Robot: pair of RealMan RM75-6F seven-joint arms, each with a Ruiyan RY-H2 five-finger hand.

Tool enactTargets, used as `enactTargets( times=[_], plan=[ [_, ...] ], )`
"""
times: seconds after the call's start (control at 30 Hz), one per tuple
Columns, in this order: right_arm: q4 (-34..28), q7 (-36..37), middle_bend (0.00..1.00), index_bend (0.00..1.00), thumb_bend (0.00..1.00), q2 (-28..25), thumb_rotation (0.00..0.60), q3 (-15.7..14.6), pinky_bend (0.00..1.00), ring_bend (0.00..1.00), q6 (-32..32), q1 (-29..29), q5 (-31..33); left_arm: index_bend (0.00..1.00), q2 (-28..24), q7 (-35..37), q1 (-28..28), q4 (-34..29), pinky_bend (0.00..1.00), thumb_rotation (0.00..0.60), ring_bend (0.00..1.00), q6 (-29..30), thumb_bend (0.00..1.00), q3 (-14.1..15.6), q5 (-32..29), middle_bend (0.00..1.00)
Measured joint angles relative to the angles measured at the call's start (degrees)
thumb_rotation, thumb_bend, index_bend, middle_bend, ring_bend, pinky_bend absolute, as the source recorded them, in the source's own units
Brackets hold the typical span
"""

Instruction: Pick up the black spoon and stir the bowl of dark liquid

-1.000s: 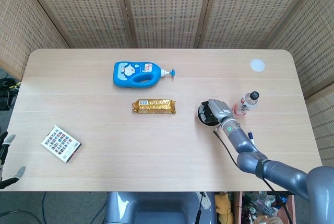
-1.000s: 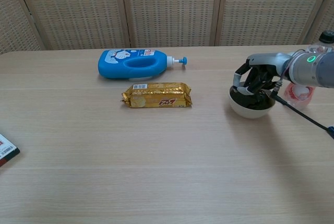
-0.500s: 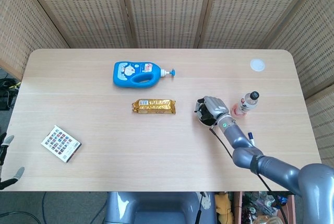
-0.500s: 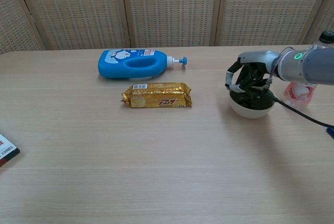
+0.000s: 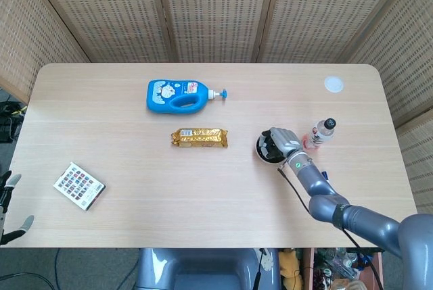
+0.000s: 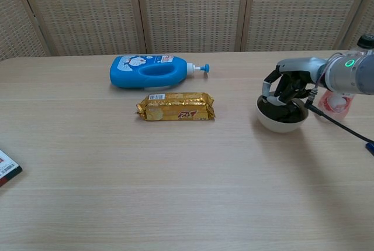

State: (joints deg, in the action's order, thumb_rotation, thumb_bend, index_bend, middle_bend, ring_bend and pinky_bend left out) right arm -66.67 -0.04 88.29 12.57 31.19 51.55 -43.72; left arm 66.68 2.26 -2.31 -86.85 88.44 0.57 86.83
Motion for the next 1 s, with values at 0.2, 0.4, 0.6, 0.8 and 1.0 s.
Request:
enactTargets(
  times=[0.2,0.4,0.6,0.8,1.0],
  plan=[
    [2.73,0.06,0.96,0.63,0.67,0.66,0.600,0.00,1.00,0.98,-1.31,0.68,0.32,0.00,-0.04,-0.53,-0.09,-0.34,0.00,0.600,0.00,-0.17,0.29,0.07,-0.31,0.00],
    [5.04,0.13,0.96,0.63,0.67,2.19,0.600,0.40,1.00,0.98,-2.20,1.89,0.37,0.00,-0.20,-0.66,-0.32,-0.41,0.00,0.600,0.00,-0.01,0.29,0.11,-0.51,0.00],
    [4.94,0.20,0.96,0.63,0.67,2.65,0.600,0.65,1.00,0.98,-2.50,2.39,0.10,0.00,-0.17,-0.39,-0.59,-0.20,0.00,0.600,0.00,0.18,0.29,0.24,-0.58,0.00],
    [1.97,0.22,0.96,0.63,0.67,1.50,0.600,0.15,1.00,0.98,-2.44,1.87,-0.28,0.00,-0.05,-0.08,-0.45,0.04,0.00,0.600,0.00,0.13,0.29,0.22,-0.28,0.00],
    [-1.49,-0.05,0.96,0.63,0.67,-1.11,0.600,-1.13,1.00,0.98,-2.19,0.86,-0.29,0.00,0.10,-0.02,-0.09,-0.06,0.00,0.600,0.00,-0.06,0.29,0.09,0.02,0.00]
  ],
)
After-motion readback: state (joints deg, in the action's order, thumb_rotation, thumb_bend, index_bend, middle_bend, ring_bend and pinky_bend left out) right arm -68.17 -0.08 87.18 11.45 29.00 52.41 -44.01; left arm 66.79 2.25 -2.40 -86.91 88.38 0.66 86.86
